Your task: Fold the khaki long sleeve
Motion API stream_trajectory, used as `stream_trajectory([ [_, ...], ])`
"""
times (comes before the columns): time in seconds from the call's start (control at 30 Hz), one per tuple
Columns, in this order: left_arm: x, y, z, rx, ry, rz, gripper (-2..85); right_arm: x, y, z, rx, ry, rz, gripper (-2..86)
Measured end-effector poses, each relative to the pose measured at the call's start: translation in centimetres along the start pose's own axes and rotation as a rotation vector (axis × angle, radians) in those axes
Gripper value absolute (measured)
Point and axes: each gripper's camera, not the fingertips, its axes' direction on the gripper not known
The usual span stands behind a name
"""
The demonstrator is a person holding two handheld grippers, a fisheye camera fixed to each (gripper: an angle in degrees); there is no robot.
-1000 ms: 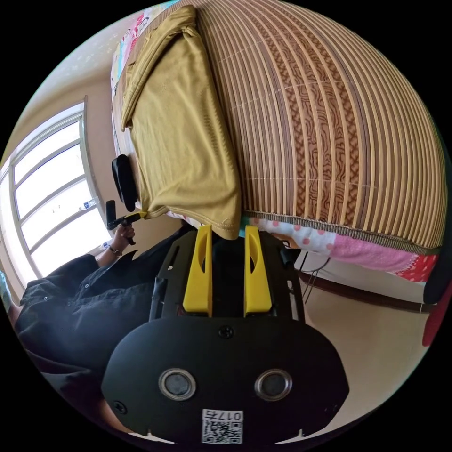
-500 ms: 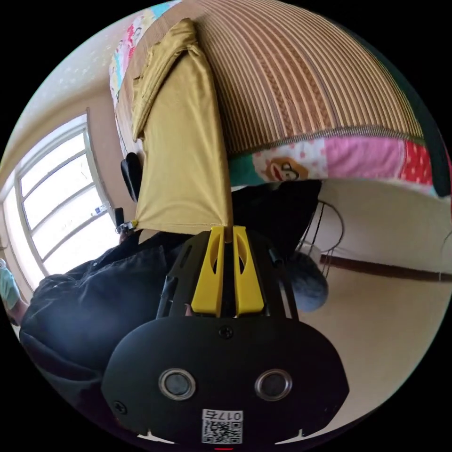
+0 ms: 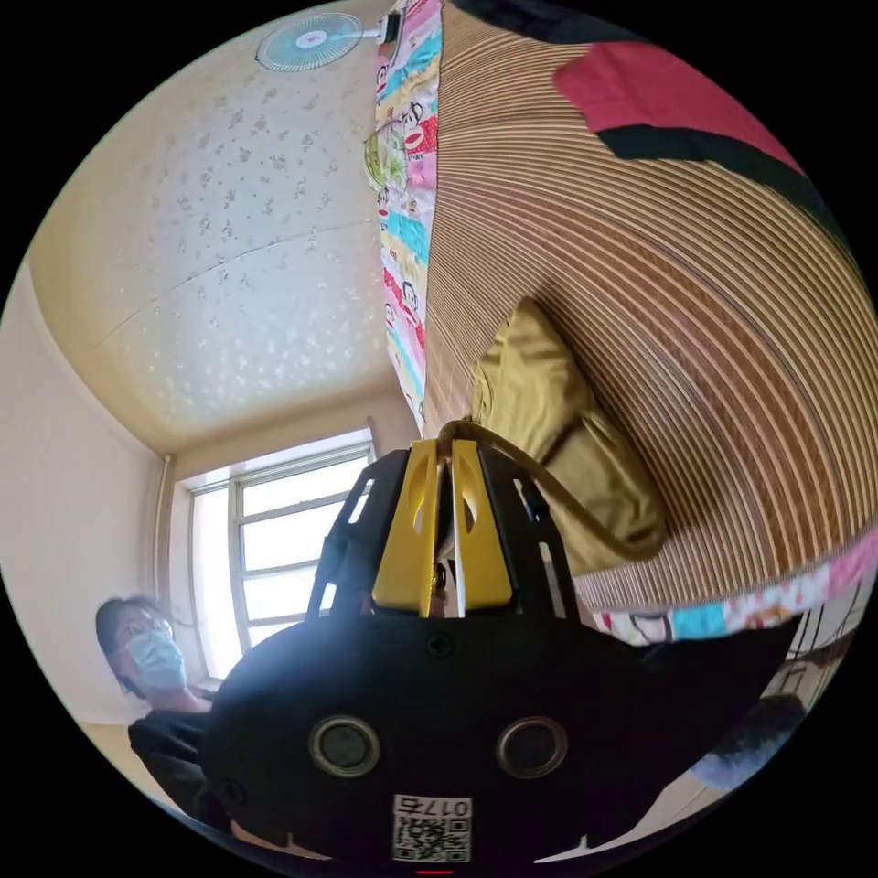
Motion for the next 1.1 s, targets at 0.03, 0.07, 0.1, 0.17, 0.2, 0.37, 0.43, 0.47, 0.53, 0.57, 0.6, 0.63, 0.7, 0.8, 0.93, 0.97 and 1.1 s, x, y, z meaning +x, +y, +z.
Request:
stream_trajectory([
  [0.03,0.3,-0.9,0.5,0.013,-0.008,-0.008,4.1,-0.8,-2.5,2.2,0.007,0.025,-0.004,2.7],
  [0.07,0.8,-2.7,1.4,0.036,-0.022,-0.022,4.1,-1.2,-3.7,3.3,0.010,0.037,-0.003,2.7],
  [0.1,1.2,-4.4,2.4,0.057,-0.041,-0.030,4.2,-1.8,-6.0,5.3,0.020,0.058,-0.002,2.5],
  [0.17,1.7,-6.9,3.8,0.074,-0.075,-0.021,4.8,-2.4,-9.0,8.2,0.037,0.072,-0.001,2.1],
  [0.2,2.2,-8.4,4.4,0.085,-0.094,0.013,6.3,-2.8,-10.3,9.6,0.062,0.059,-0.005,1.8],
  [0.37,3.1,-9.0,4.9,0.103,-0.200,0.167,11.5,-3.2,-10.5,11.8,0.167,0.056,-0.064,0.7],
  [0.43,2.0,-7.0,4.7,0.073,-0.336,0.164,12.8,-3.1,-8.6,13.7,0.056,0.247,-0.151,0.5],
  [0.47,0.9,-5.5,4.5,0.049,-0.425,0.156,13.3,-2.9,-8.0,14.3,0.022,0.299,-0.171,0.5],
  [0.53,-1.1,-2.9,4.1,0.033,-0.543,0.141,14.4,-1.2,-5.2,16.2,-0.078,0.467,-0.211,0.4],
  [0.57,-2.4,-1.4,4.0,0.020,-0.592,0.137,15.3,-0.7,-4.5,16.6,-0.096,0.492,-0.220,0.4],
  [0.6,-3.7,-0.2,4.2,-0.007,-0.619,0.138,16.2,0.3,-3.2,17.5,-0.125,0.522,-0.234,0.4],
  [0.63,-4.4,0.2,4.4,-0.028,-0.625,0.142,16.3,1.0,-2.1,18.4,-0.150,0.532,-0.254,0.4],
  [0.7,-6.3,1.3,6.1,-0.111,-0.615,0.161,16.4,1.4,-1.0,20.2,-0.181,0.538,-0.303,0.4],
  [0.8,-7.3,1.8,7.6,-0.140,-0.617,0.181,13.9,0.6,-0.6,24.2,-0.236,0.621,-0.418,0.4],
  [0.93,-7.8,1.2,8.3,-0.171,-0.586,0.137,7.4,3.2,-3.5,28.9,-0.333,0.908,-0.372,0.4],
  [0.97,-7.0,1.1,8.5,-0.180,-0.589,0.157,5.7,4.1,-4.0,29.4,-0.380,0.926,-0.368,0.4],
  [1.1,-0.6,2.9,11.1,-0.249,-0.717,0.357,5.1,4.1,-5.0,26.8,-0.405,0.852,-0.401,0.4],
])
